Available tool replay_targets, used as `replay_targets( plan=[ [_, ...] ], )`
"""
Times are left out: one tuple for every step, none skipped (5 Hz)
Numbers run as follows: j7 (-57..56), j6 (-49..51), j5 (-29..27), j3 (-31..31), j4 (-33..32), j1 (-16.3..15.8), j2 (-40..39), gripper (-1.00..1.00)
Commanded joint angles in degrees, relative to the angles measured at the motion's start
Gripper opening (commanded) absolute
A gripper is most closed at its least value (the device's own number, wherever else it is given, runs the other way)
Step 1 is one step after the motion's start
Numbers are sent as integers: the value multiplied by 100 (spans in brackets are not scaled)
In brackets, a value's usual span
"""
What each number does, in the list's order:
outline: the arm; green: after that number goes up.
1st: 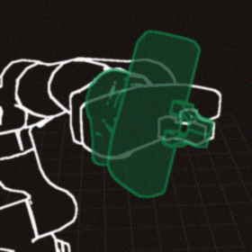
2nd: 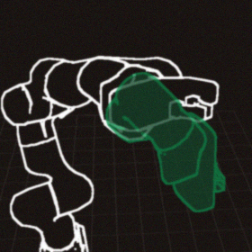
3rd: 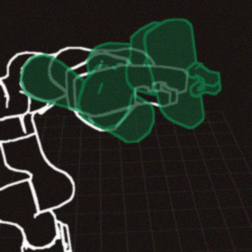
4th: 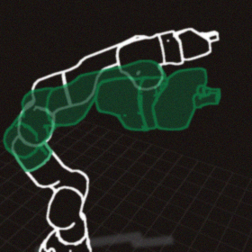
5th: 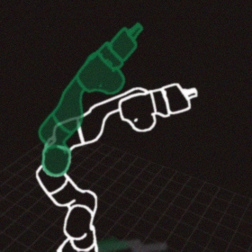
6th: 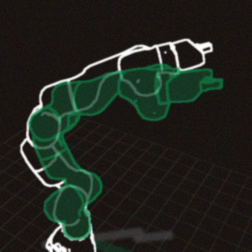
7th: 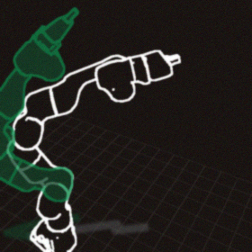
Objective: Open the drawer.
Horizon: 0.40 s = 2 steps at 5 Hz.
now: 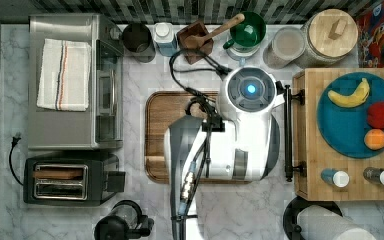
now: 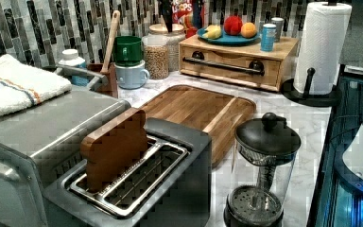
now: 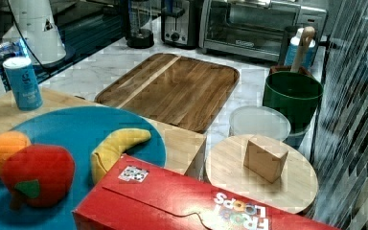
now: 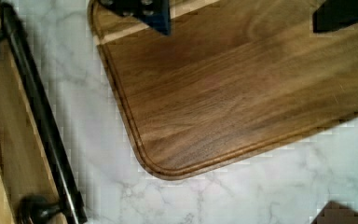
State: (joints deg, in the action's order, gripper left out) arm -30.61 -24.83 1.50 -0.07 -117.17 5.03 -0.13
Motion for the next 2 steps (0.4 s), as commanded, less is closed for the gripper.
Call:
replay_targets(
  plan=[
    [-2150,-273,413,255,-237,426,-108,100],
    [-2752,-660,450,471,-419,436,-97,100]
  ],
)
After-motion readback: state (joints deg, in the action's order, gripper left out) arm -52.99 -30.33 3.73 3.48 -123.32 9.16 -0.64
